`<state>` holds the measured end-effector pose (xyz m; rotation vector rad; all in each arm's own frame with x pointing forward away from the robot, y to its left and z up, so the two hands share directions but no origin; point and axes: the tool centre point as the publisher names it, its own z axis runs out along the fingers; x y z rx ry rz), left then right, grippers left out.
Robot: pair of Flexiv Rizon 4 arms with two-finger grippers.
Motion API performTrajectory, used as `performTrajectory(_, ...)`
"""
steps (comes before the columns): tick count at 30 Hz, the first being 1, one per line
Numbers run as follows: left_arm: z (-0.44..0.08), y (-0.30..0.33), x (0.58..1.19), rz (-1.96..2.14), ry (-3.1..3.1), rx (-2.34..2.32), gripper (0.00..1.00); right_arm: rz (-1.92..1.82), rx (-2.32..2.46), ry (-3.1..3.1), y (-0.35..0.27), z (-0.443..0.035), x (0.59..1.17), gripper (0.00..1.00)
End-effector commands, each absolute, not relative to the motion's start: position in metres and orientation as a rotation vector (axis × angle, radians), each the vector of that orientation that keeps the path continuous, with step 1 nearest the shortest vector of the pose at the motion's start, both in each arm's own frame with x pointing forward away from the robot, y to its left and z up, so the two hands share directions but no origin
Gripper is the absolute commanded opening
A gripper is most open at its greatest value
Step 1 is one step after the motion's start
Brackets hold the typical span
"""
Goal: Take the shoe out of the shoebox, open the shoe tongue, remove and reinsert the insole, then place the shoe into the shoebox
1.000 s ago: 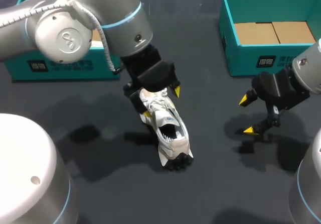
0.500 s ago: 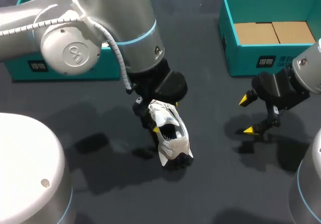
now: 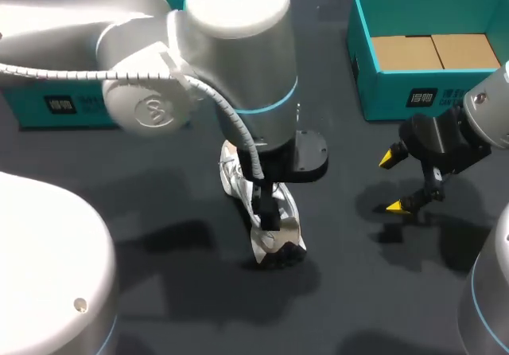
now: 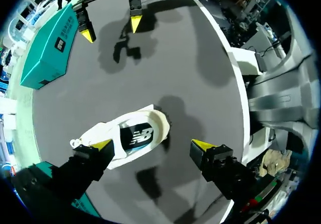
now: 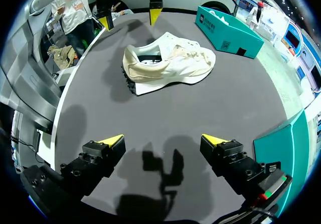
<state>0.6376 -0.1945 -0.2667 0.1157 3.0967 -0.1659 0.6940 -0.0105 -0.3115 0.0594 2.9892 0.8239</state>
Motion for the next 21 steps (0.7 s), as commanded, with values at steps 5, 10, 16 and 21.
performTrajectory(5,-0.292,-0.214,0.624,0.132,3.058,-0.285,1.00,0.820,0.061,2.988,-0.010,-0.312,0.693,1.00)
performTrajectory(10,-0.307,-0.218,0.621,0.072,3.074,-0.373,1.00,0.820,0.061,2.988,-0.010,-0.312,0.693,1.00)
performTrajectory(16,-0.324,-0.219,0.624,0.009,3.063,-0.449,1.00,0.820,0.061,2.988,-0.010,-0.312,0.693,1.00)
performTrajectory(21,-0.335,-0.220,0.628,-0.023,3.077,-0.481,1.00,0.820,0.061,2.988,-0.010,-0.312,0.693,1.00)
